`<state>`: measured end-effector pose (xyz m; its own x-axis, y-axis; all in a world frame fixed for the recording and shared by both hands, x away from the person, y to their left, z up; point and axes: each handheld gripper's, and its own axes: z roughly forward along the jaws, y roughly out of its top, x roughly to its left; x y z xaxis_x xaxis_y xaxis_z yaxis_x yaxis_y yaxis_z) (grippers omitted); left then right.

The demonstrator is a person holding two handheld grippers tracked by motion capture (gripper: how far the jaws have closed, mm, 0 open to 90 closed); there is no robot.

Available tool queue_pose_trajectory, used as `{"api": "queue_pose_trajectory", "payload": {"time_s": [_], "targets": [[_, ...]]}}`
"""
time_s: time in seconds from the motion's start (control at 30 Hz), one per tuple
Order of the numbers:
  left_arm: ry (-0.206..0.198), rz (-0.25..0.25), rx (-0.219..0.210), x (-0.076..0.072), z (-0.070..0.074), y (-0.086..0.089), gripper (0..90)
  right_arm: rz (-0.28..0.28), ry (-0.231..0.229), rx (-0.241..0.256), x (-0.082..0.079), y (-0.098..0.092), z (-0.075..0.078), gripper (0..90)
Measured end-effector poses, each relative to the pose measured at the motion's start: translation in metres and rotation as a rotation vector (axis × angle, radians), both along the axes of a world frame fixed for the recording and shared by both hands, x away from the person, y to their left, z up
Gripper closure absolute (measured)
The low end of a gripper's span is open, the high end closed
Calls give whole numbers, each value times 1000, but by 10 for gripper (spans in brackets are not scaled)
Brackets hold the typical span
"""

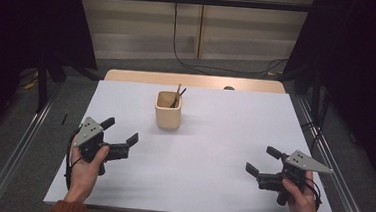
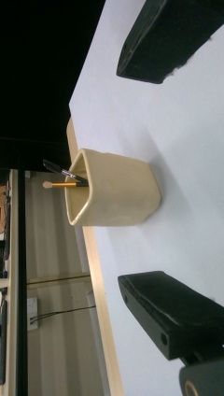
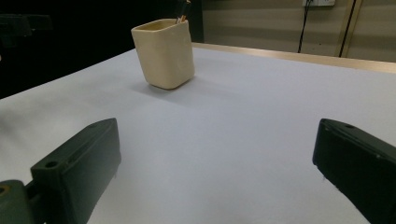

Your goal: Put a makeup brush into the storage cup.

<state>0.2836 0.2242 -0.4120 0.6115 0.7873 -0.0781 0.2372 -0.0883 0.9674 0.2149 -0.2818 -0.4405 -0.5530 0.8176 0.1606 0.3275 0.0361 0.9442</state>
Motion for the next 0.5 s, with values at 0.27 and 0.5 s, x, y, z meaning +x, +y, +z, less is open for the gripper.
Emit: {"api": "queue_pose_trajectory", "payload": {"time_s": [0.27,0.5], "targets": [[13,13,-14,-17,-2,3,18,2,-1,-2,0,0,0,4],[-17,38,-19,-34,-3,14,13,3,-4,-3,-1,0,1,4]]}}
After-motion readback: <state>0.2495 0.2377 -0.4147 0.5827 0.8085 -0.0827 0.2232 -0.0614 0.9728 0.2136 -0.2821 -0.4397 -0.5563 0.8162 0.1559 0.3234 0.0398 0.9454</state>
